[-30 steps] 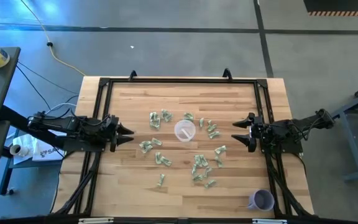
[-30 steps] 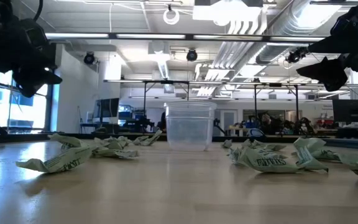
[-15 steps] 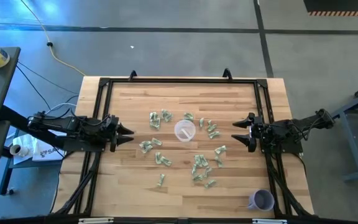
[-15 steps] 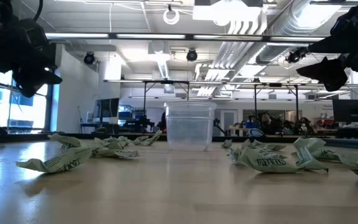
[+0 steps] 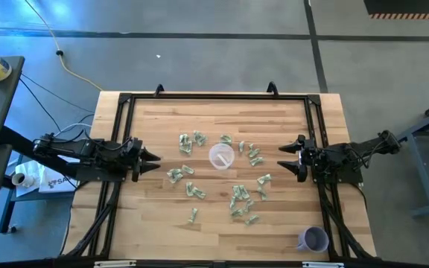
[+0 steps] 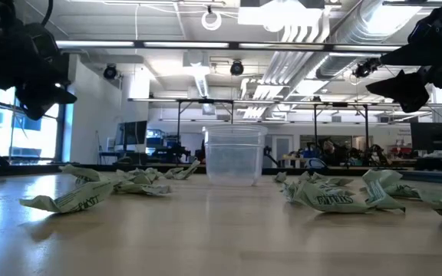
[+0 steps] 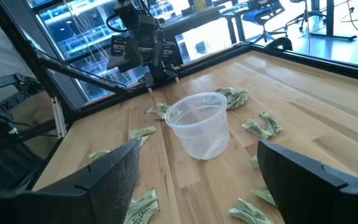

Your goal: Pick and place Stevia / Truvia into bins

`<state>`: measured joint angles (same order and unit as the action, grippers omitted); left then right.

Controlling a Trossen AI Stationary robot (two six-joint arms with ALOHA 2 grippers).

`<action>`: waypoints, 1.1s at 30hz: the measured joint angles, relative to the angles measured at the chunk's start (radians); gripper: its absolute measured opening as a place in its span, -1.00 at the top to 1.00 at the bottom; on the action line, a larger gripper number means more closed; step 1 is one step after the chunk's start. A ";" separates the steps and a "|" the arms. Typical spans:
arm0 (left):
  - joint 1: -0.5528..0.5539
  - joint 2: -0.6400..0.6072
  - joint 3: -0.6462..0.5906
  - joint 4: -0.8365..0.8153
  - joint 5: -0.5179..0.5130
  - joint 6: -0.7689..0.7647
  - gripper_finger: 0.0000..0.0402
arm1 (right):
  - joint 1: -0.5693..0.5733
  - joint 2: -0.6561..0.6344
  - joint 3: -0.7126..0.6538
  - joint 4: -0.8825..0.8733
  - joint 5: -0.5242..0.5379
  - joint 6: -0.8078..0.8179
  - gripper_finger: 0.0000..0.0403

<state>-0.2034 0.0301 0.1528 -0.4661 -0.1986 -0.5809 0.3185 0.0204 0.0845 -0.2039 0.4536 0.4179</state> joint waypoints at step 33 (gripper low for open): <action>0.000 0.017 -0.002 0.079 -0.214 -0.372 -0.08 | 0.000 0.000 0.000 0.000 0.000 0.000 -0.56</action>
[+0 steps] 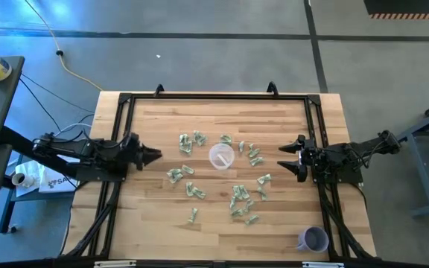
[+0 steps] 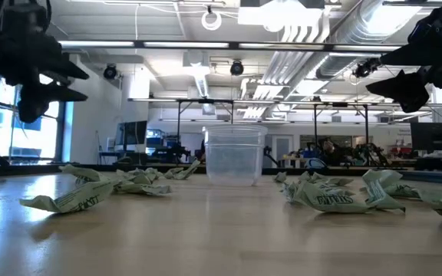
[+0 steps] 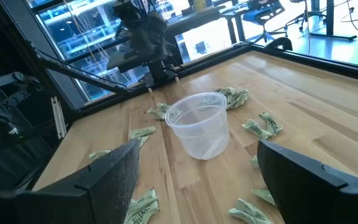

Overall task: Pick and place Stevia / Truvia into bins
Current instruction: Put the white stevia packet into the transparent container

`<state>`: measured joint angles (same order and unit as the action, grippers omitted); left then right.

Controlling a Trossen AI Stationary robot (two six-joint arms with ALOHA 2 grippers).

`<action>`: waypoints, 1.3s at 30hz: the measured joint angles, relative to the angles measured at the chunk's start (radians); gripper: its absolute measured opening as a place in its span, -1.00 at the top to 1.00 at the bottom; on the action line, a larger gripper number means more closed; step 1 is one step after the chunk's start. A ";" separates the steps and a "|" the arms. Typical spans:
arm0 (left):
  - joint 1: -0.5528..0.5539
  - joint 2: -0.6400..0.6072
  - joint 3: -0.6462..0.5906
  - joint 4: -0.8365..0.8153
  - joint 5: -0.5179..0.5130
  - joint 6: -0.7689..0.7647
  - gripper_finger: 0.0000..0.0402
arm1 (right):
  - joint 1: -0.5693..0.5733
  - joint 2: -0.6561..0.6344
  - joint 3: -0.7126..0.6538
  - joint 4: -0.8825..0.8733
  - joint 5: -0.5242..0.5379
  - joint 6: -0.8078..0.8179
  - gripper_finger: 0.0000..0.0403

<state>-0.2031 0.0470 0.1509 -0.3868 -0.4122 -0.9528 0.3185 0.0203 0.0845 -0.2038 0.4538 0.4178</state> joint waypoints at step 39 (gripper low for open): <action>0.000 0.023 0.002 0.289 -0.173 -0.534 -0.08 | -0.001 0.015 -0.001 0.734 0.178 0.173 -0.56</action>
<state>-0.2031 0.0704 0.1524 -0.0978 -0.5855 -1.4867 0.3179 0.0351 0.0834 0.5299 0.6317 0.5912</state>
